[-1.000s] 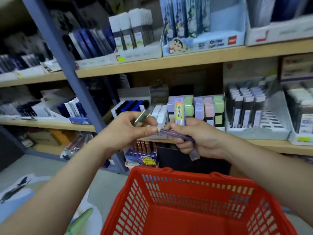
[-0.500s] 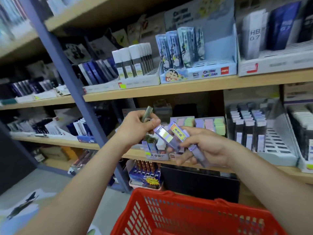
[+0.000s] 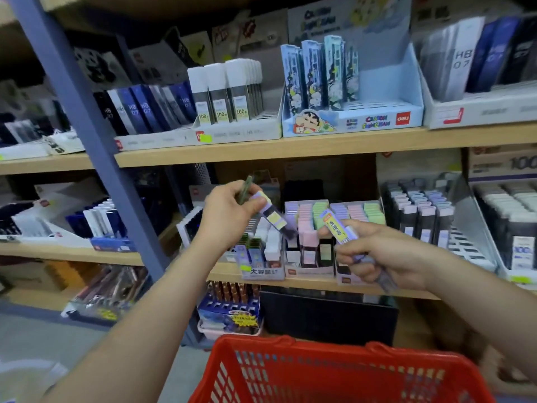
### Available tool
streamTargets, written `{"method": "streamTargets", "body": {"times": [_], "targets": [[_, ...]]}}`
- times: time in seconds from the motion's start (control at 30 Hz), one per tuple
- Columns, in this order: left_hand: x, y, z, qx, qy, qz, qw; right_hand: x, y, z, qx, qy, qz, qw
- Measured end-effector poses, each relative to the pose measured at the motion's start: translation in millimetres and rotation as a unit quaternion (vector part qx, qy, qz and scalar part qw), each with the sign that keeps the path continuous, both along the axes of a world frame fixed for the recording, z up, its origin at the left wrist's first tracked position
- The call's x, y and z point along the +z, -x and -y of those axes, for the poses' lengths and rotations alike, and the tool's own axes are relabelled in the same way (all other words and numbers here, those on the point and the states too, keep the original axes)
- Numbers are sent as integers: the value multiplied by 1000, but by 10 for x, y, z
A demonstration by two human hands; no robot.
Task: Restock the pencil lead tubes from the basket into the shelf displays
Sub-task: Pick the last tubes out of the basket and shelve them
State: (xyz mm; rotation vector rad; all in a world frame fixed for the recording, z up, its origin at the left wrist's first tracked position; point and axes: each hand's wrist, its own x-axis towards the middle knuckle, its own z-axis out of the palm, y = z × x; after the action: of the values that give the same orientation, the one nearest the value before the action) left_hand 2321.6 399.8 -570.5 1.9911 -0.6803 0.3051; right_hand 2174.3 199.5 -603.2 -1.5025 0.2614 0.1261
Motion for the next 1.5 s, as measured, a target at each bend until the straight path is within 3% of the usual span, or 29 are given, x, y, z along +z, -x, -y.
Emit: {"method": "streamTargets", "body": {"times": [0.3, 0.43, 0.77, 0.87, 0.97, 1.03, 1.13, 1.23, 1.37, 1.5], "targets": [[-380, -125, 223, -30, -127, 139, 982, 51, -69, -12, -31, -97, 0, 995], [-469, -144, 326, -19, -178, 171, 969, 38, -76, -26, -25, -97, 3, 995], [-521, -197, 500, -5, -207, 138, 969, 50, -29, -125, -39, -43, 4, 998], [-457, -152, 426, -11, -191, 106, 976, 60, -38, -159, -53, -80, -4, 995], [-243, -75, 253, -84, -173, 9, 981, 70, -90, -170, -72, -155, 14, 985], [-84, -7, 128, -165, -222, -21, 961, 88, -111, -195, -94, -120, 37, 988], [97, 146, 33, -246, -280, 6, 928, 108, -117, -239, -84, -19, 71, 994], [134, 274, 77, -273, -300, 60, 912, 98, -133, -289, -66, 20, 82, 994], [189, 245, 48, -247, -244, 69, 935, 91, -148, -291, -90, -14, 92, 992], [325, 166, -101, -271, -120, -15, 955, 80, -113, -196, -108, -86, 95, 986]]}}
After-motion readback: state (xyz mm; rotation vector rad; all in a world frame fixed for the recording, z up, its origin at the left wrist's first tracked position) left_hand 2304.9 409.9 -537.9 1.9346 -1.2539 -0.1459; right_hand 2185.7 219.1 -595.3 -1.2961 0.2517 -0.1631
